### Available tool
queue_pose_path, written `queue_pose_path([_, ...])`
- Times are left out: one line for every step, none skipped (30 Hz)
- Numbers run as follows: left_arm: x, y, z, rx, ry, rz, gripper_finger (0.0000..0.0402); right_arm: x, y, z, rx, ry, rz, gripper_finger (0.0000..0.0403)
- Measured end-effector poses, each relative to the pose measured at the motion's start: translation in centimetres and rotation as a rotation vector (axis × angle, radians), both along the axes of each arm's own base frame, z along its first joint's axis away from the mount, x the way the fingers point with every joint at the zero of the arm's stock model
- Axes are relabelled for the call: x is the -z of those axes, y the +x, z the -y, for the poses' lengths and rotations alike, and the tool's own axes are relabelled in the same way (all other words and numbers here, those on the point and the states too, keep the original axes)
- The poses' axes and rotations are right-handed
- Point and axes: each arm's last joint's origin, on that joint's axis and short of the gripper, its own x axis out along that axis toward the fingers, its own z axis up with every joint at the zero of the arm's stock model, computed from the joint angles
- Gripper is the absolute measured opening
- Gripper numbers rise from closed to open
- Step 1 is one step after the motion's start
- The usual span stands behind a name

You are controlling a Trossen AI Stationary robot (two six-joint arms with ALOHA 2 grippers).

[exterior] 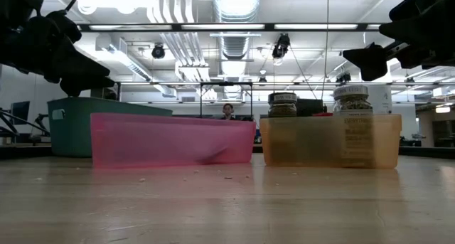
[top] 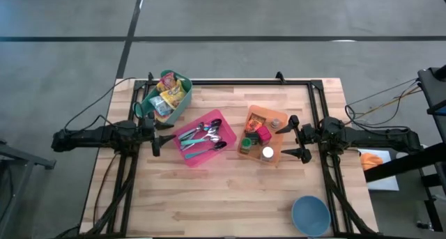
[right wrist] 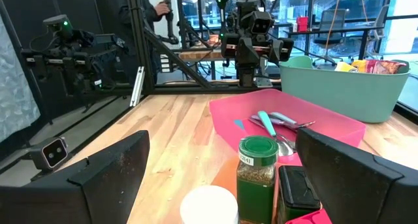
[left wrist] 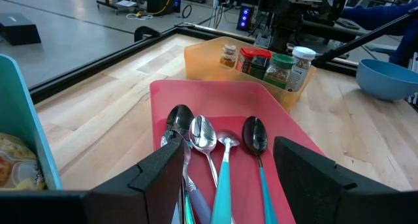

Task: Pick & Place Food Item
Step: Return to Home Position

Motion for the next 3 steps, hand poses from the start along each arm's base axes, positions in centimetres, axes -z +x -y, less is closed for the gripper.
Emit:
queue_pose_path([0.00,0.00,0.00,0.000,0.000,0.000,0.0236,0.00,0.00,0.00,0.000,0.000,0.000,0.0382])
queue_pose_path([0.00,0.00,0.00,0.000,0.000,0.000,0.0236,0.00,0.00,0.00,0.000,0.000,0.000,0.0382])
queue_pose_path([0.00,0.00,0.00,0.000,0.000,0.000,0.0236,0.00,0.00,0.00,0.000,0.000,0.000,0.0382])
